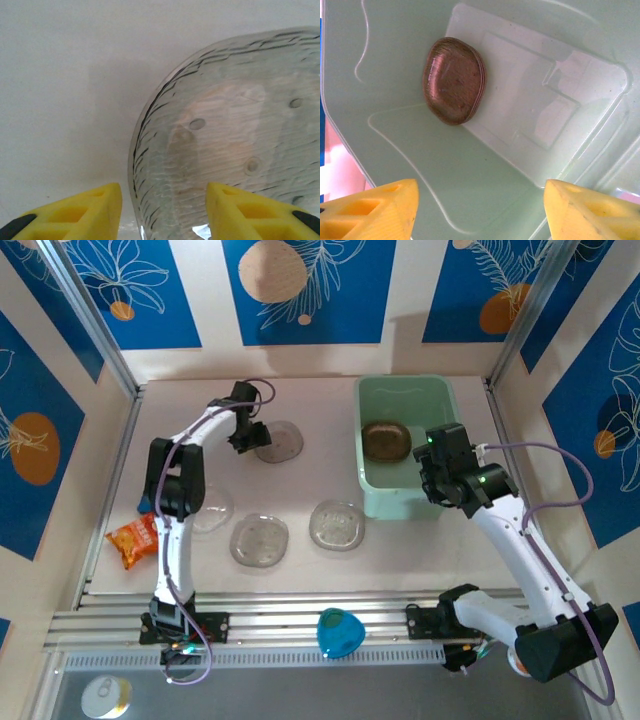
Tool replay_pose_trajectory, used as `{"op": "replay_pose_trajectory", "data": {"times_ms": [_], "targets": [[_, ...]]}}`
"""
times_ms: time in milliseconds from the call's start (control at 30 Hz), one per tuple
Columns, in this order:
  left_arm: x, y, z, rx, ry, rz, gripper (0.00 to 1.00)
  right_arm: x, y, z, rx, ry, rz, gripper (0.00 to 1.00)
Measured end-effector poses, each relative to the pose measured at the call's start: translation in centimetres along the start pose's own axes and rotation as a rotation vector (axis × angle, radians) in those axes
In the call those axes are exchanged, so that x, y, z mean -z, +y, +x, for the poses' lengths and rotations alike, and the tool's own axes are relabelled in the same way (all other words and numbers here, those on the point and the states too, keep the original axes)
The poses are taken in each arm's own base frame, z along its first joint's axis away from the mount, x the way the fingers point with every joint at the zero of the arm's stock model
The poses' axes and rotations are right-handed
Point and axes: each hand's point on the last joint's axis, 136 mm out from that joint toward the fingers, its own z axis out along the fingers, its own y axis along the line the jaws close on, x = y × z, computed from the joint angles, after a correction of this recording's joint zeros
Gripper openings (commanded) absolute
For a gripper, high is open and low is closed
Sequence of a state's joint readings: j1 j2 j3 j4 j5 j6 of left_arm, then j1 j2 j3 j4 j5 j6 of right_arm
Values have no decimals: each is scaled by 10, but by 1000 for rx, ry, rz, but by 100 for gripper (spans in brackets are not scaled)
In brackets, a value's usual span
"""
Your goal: Place the plates into the plastic bin on the countertop
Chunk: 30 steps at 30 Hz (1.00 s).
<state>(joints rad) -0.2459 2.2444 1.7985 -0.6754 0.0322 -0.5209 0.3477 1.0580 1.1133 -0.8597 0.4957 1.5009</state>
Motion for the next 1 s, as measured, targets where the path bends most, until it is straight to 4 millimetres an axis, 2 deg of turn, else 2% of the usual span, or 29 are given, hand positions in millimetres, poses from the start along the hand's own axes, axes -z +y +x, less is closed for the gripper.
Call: {"op": "replay_pose_trajectory", "data": {"times_ms": [167, 267, 367, 567, 667, 833, 1000], "targets": [[-3, 3, 5, 1, 20, -13, 39, 0, 1, -1, 4, -2, -6, 65], [-3, 4, 5, -6, 20, -15, 30, 0, 1, -2, 2, -4, -6, 63], [-3, 3, 5, -8, 21, -14, 16, 0, 1, -2, 0, -5, -7, 63], [-4, -1, 5, -3, 17, 18, 8, 5, 2, -4, -5, -10, -24, 62], [2, -5, 5, 2, 6, 45, 1, 9, 3, -6, -6, -13, -35, 60], [34, -11, 7, 17, -31, 95, 0, 9, 3, -6, -3, -14, -36, 58], [86, -20, 2, 25, -122, 162, 0, 6, 0, -5, 0, -13, -31, 57]]}}
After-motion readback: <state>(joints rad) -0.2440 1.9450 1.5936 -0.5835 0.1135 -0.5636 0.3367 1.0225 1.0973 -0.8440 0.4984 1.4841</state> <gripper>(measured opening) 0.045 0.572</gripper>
